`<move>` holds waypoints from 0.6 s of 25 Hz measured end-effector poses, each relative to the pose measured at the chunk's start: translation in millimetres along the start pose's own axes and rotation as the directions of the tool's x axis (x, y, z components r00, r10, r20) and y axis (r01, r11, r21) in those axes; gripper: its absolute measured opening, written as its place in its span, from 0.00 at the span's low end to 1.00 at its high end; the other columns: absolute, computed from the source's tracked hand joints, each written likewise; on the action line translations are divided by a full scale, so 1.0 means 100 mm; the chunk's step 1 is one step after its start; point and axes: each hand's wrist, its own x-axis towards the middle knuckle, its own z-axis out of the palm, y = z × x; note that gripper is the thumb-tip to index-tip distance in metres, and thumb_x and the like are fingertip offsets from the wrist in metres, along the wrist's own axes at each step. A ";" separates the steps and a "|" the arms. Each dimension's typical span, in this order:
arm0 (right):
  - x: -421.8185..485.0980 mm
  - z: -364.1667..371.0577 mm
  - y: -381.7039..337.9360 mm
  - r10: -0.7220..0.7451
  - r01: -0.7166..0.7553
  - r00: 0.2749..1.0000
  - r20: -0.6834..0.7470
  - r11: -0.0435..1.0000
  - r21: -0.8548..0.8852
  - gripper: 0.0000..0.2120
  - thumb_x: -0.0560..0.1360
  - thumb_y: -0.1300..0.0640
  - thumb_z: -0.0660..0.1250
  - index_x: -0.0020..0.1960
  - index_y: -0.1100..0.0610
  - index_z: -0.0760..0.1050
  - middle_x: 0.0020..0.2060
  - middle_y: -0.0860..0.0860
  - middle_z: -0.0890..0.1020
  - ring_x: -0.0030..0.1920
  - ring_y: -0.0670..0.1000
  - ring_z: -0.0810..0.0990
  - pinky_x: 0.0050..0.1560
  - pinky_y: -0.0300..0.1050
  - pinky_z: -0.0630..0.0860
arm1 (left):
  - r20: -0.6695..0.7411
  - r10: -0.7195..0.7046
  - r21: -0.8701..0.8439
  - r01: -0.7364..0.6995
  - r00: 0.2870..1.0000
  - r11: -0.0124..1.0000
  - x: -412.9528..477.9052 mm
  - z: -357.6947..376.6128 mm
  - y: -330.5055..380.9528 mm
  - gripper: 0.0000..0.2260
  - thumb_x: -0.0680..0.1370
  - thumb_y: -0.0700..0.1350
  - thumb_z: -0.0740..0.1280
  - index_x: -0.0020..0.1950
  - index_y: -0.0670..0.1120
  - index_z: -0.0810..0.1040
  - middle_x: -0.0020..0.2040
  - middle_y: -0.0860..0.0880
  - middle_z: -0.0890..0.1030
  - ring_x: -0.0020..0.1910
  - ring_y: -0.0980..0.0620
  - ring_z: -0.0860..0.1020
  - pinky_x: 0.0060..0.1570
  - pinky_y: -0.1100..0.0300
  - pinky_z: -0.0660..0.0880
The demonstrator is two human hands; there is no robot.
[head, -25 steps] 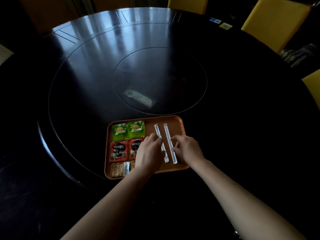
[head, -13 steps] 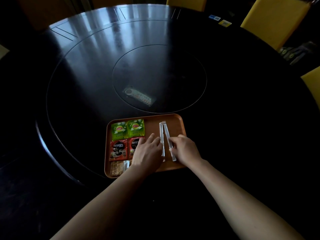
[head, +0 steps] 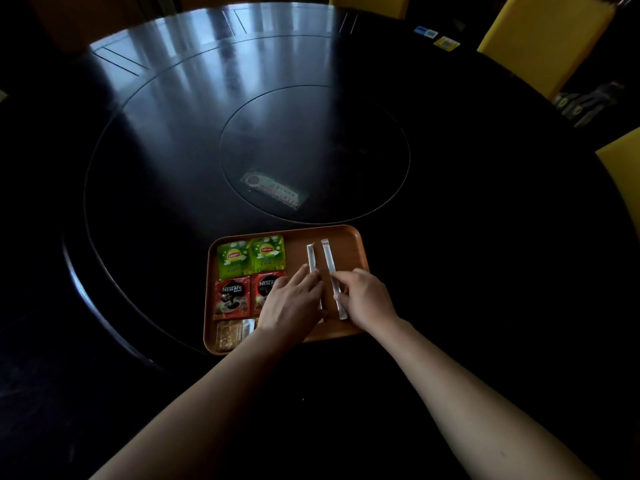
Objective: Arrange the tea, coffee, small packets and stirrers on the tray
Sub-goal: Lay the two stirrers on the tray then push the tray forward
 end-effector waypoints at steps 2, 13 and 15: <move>0.00 -0.01 -0.02 0.007 -0.007 1.000 0.003 1.000 -0.005 0.20 0.76 0.59 0.67 0.67 0.52 0.74 0.51 0.56 0.79 0.53 0.57 0.78 0.54 0.48 0.75 | 0.000 -0.014 -0.009 0.014 1.000 1.000 0.00 0.03 -0.01 0.30 0.76 0.55 0.68 0.75 0.47 0.66 0.78 0.46 0.65 0.78 0.45 0.60 0.68 0.48 0.66; -0.04 -0.03 0.10 0.058 -0.046 0.992 -0.115 0.993 0.108 0.18 0.75 0.56 0.69 0.64 0.55 0.76 0.54 0.55 0.82 0.54 0.55 0.80 0.54 0.45 0.75 | -0.147 -0.068 -0.047 0.062 0.987 0.997 -0.17 -0.19 0.02 0.21 0.76 0.54 0.67 0.67 0.48 0.74 0.70 0.46 0.74 0.72 0.44 0.68 0.63 0.47 0.70; -0.09 -0.06 0.19 0.108 -0.087 0.978 -0.176 0.989 0.121 0.15 0.75 0.55 0.70 0.61 0.55 0.78 0.54 0.53 0.82 0.53 0.54 0.80 0.52 0.42 0.74 | -0.196 -0.137 -0.123 0.114 0.971 0.986 -0.34 -0.24 -0.05 0.18 0.76 0.53 0.68 0.64 0.49 0.77 0.63 0.46 0.77 0.63 0.44 0.73 0.57 0.48 0.73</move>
